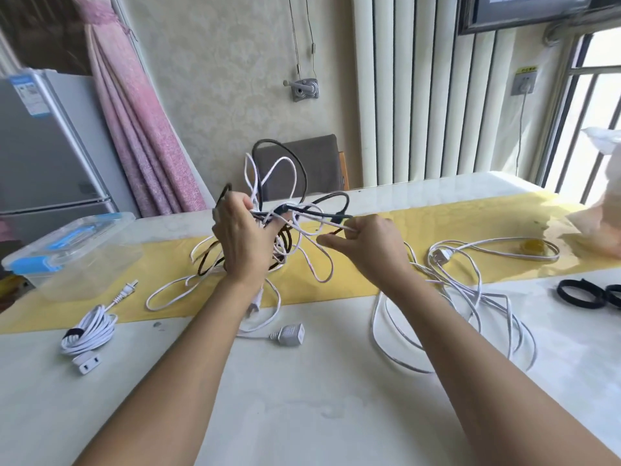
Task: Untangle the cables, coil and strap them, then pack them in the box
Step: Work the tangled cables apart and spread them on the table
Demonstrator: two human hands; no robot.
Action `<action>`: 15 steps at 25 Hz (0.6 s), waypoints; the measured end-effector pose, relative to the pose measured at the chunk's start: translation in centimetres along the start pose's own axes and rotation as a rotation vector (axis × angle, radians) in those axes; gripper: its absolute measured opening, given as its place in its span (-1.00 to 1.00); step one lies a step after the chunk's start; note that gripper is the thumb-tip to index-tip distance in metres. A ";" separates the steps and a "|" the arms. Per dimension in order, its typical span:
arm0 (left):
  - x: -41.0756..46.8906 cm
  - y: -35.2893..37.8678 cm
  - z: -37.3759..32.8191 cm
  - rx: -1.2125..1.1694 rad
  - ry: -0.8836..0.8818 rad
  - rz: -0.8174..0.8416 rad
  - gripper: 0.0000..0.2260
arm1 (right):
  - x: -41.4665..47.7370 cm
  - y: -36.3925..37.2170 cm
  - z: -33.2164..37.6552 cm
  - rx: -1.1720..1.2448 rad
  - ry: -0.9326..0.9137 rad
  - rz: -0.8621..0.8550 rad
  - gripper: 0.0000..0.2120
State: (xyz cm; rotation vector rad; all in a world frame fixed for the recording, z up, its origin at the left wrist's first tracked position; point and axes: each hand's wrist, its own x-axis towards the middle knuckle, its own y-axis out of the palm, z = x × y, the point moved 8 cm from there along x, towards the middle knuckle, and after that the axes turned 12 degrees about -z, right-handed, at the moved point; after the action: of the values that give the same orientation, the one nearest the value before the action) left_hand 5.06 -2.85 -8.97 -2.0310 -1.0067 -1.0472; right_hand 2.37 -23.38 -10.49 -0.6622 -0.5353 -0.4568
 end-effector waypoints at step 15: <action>-3.7 -6.4 -4.8 0.557 0.241 0.783 -0.79 | -2.5 2.2 -0.9 -0.095 0.028 0.585 -0.79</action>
State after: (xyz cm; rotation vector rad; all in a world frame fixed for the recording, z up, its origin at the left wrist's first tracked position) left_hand -3.56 -4.61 -8.65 -1.5536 -0.2608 -0.4895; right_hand 1.96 -21.86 -13.56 -0.8634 -0.2729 0.0598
